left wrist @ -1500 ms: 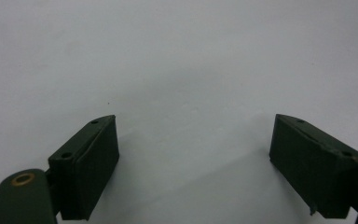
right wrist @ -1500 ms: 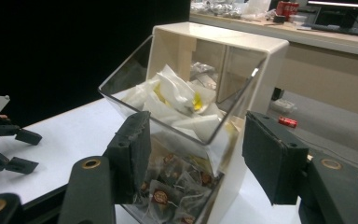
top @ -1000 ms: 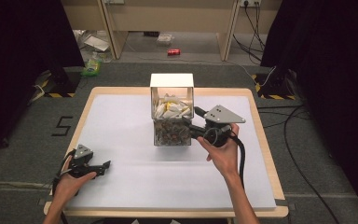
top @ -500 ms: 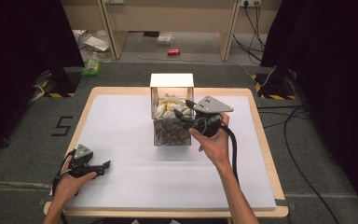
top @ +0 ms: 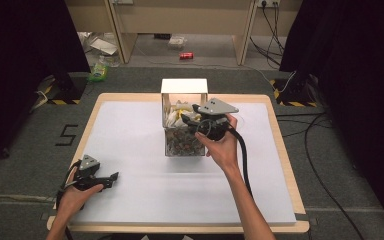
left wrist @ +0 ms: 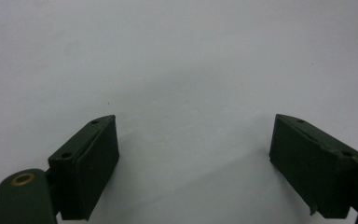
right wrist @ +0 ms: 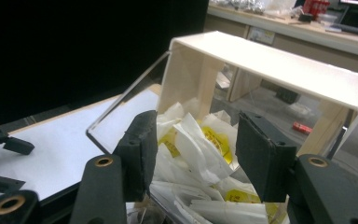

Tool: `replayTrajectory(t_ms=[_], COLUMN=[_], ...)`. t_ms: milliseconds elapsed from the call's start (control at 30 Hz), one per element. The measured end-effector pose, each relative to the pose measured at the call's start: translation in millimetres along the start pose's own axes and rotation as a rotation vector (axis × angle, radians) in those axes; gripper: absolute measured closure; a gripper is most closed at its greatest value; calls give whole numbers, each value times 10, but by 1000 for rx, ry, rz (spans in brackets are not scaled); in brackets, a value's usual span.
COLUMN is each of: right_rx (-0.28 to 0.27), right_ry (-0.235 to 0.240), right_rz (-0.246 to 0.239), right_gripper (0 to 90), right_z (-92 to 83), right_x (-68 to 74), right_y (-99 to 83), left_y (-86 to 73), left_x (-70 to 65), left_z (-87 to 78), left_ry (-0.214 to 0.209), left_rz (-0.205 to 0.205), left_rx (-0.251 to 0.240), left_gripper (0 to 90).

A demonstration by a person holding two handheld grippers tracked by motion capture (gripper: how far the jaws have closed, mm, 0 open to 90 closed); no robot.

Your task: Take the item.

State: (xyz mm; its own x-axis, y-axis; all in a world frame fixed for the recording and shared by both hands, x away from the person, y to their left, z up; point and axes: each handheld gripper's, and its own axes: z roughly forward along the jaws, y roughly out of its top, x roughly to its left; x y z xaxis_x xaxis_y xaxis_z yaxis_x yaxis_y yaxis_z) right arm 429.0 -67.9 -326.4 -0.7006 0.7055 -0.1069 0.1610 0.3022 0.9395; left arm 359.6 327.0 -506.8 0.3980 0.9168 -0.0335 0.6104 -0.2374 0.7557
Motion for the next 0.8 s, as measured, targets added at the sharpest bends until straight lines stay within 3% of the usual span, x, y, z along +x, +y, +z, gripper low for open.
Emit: replayTrajectory(t_ms=[267, 467, 800], right_rx=[54, 58, 23], right_ry=[2, 7, 6], right_rz=[2, -39, -63], right_gripper=[699, 825, 870], right_z=[88, 81, 1], right_x=[-30, -5, 24], right_y=[-40, -28, 39], left_y=[0, 0, 0], left_x=[0, 0, 0], left_z=[0, 0, 0], left_ry=[0, 0, 0], left_rz=[0, 0, 0], left_rx=[0, 0, 0], left_gripper=[147, 147, 147])
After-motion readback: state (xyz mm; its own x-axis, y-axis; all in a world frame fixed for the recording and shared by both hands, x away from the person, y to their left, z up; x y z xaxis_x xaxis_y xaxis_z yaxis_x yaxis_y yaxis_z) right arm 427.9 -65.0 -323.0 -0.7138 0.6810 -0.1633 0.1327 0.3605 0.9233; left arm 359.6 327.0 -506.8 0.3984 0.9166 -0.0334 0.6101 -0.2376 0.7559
